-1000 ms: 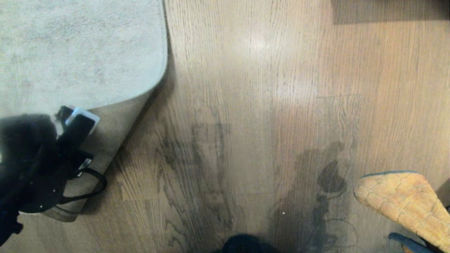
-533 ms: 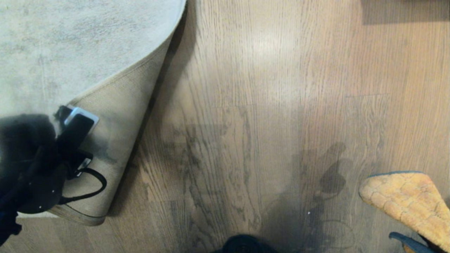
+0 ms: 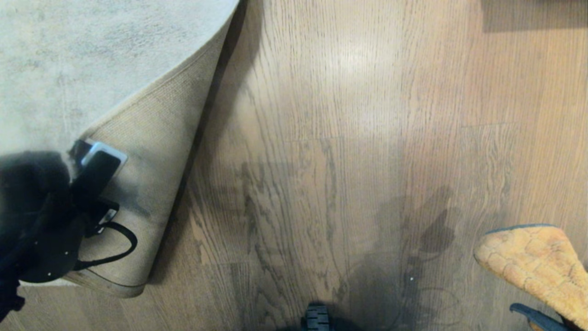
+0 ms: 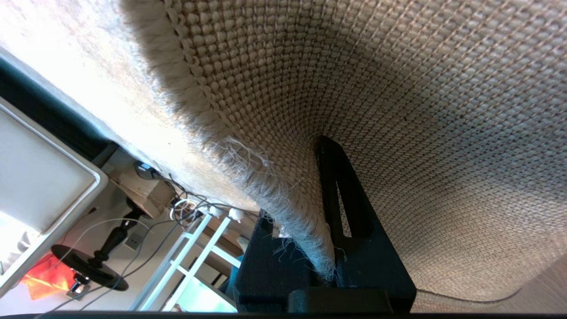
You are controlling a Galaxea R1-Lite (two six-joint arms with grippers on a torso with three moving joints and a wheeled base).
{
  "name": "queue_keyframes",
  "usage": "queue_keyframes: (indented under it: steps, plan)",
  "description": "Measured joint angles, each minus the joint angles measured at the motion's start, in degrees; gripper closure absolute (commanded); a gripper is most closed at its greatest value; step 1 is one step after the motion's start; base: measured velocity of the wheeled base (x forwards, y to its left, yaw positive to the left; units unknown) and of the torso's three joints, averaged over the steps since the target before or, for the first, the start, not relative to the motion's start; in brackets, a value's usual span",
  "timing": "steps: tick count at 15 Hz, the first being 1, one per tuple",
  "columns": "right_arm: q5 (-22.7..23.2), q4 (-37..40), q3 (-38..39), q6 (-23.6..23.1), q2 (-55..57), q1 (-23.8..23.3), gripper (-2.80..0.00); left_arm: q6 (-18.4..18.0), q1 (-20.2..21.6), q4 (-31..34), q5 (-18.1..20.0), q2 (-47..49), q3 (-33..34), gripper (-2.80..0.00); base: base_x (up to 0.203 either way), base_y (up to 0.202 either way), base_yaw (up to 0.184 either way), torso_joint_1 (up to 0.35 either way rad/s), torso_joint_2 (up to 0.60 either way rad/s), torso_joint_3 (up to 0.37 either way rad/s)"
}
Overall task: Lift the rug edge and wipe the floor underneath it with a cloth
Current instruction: Lift up the carpet
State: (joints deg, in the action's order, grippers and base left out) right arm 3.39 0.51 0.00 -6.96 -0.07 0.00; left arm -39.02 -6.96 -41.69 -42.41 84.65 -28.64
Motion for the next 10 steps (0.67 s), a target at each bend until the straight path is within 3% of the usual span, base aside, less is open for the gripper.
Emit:
queue_keyframes:
  steps: [10]
  plan:
    - [0.00, -0.03, 0.00, 0.00, 0.00, 0.00, 0.00, -0.09, -0.06, -0.01, 0.08, -0.06, -0.20, 0.00, 0.000, 0.000, 0.000, 0.000, 0.00, 0.000]
